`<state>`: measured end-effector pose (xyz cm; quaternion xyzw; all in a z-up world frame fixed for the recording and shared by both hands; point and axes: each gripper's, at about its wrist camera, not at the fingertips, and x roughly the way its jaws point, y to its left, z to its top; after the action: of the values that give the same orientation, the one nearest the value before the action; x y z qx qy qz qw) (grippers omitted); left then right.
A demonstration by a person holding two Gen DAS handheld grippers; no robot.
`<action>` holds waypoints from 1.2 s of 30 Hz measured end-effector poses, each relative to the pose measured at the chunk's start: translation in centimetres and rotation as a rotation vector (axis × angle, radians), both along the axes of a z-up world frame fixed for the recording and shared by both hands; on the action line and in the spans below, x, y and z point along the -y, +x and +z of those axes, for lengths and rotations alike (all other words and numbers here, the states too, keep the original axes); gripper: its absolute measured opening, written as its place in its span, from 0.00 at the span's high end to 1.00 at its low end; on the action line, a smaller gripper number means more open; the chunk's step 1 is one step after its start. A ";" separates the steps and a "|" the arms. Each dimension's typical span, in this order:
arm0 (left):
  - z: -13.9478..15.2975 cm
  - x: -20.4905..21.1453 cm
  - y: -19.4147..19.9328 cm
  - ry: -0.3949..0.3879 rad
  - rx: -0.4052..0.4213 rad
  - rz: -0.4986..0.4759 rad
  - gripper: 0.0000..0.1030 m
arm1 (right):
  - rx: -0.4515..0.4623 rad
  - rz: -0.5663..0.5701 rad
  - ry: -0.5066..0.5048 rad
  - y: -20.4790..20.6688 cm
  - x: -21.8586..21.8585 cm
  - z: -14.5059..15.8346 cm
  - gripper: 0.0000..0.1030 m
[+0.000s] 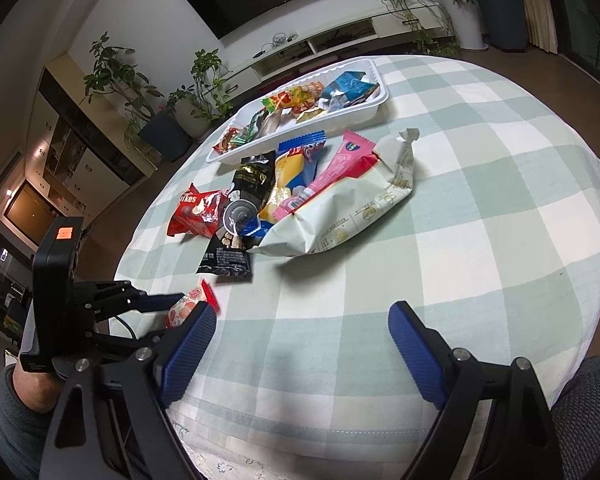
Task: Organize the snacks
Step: 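Grasp the red-and-white candy packet with the left tool, then grasp the white bread bag with red stripe with the right tool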
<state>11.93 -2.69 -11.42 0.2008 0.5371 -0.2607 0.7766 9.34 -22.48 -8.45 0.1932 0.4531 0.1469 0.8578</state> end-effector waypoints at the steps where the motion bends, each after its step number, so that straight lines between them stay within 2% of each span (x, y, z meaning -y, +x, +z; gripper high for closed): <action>1: 0.0 0.0 0.0 0.000 -0.001 -0.002 0.69 | 0.000 0.000 0.000 0.0 0.0 0.0 0.12; 8: 0.2 -1.0 -0.6 -0.056 0.009 0.021 0.71 | -0.005 -0.007 0.003 0.2 0.1 0.1 0.14; 13: 0.3 -2.8 -1.1 -0.166 -0.008 0.085 0.71 | -0.019 -0.031 0.017 1.0 0.9 0.1 0.19; 15: 0.6 -3.4 -1.4 -0.200 -0.004 0.106 0.71 | -0.037 -0.048 0.047 2.0 1.5 0.0 0.26; 18: 0.9 -4.3 -1.6 -0.258 0.000 0.137 0.71 | -0.082 -0.087 0.105 3.8 2.5 -0.6 0.31; 23: 1.0 -5.0 -1.9 -0.302 -0.001 0.151 0.71 | -0.166 -0.127 0.128 7.3 3.0 -1.6 0.33; 26: 1.0 -5.0 -1.8 -0.312 0.003 0.160 0.71 | -0.207 -0.122 0.096 9.2 2.4 -2.4 0.33; 31: 1.2 -5.4 -1.6 -0.321 0.001 0.168 0.71 | -0.185 -0.068 -0.076 10.1 1.2 -2.1 0.40; 35: 0.8 -5.5 -1.4 -0.327 -0.005 0.174 0.71 | -0.186 -0.037 -0.220 9.5 1.3 -2.1 0.54; 36: 0.7 -5.4 -1.4 -0.329 -0.008 0.172 0.71 | -0.186 -0.031 -0.258 9.3 1.6 -2.0 0.54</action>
<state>10.50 2.76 -10.72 0.0234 0.5057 -0.2783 0.8162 18.64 -24.05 -10.48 0.1010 0.5425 0.0555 0.8321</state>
